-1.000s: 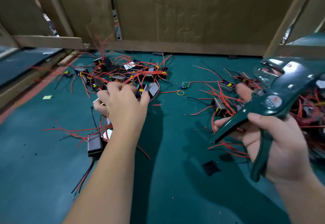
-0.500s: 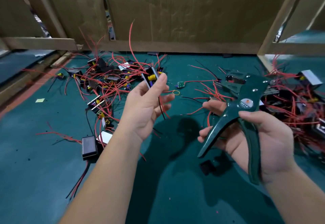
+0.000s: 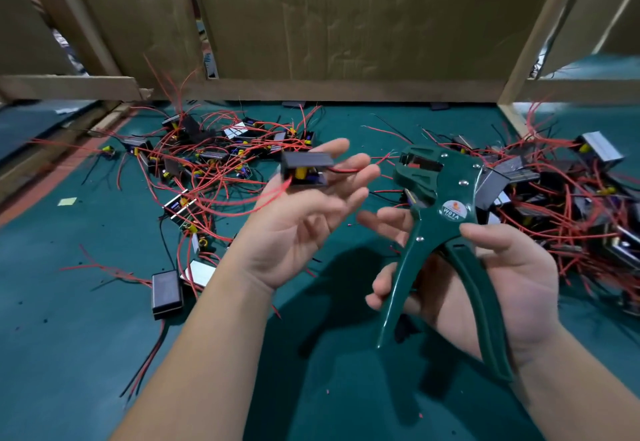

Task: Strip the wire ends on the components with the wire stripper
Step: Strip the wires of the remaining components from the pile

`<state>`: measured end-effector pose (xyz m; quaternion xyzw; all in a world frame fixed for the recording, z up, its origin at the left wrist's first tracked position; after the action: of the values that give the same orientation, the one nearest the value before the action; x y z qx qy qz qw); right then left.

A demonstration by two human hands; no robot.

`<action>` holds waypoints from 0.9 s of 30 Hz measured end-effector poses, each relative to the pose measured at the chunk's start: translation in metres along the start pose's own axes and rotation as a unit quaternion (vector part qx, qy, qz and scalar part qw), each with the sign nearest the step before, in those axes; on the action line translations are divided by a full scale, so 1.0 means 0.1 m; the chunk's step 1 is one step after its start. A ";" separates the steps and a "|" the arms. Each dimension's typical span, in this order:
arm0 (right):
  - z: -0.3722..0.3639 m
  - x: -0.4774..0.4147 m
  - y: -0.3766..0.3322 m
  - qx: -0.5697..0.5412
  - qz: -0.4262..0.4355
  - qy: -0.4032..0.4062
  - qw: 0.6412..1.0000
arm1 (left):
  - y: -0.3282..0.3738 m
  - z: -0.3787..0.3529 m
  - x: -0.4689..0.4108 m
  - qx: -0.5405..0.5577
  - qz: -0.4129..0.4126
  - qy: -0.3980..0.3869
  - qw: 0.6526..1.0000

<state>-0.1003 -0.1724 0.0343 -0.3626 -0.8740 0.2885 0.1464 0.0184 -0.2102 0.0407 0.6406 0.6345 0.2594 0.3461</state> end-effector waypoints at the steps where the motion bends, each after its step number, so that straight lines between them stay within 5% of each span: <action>1: -0.05 0.00 -0.02 -0.040 0.001 -0.033 0.999 | -0.02 -0.07 0.03 -0.027 0.001 -0.044 0.999; 4: -0.02 0.02 -0.10 -0.057 0.022 -0.037 0.997 | -0.15 -0.23 0.14 -0.113 0.031 -0.149 0.982; 8: 0.07 0.02 -0.20 -0.058 0.052 -0.013 0.997 | -0.25 -0.37 0.20 -0.085 0.080 -0.215 0.970; 13: 0.14 -0.01 -0.18 0.029 0.074 0.044 0.996 | -0.31 -0.21 0.01 -0.065 0.117 -0.035 0.990; 17: 0.16 -0.03 -0.06 0.066 0.049 0.072 0.994 | -0.29 -0.03 -0.03 -0.222 0.006 0.081 0.972; 27: 0.18 0.02 -0.21 0.086 0.092 0.094 0.988 | -0.03 0.10 -0.04 -0.352 -0.070 0.120 0.926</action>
<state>-0.1216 -0.1902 0.0328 -0.4530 -0.7914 0.3393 0.2310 0.0237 -0.2156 0.0327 0.3960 0.5822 0.5158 0.4880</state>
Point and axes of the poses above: each hand's wrist, its own x-axis away from the middle knuckle, its own z-axis out of the back of the hand, y = z × x, the point moved 8 cm from there along -x, towards the middle knuckle, and after that the axes turned 6 degrees about y, right-handed, at the moved point
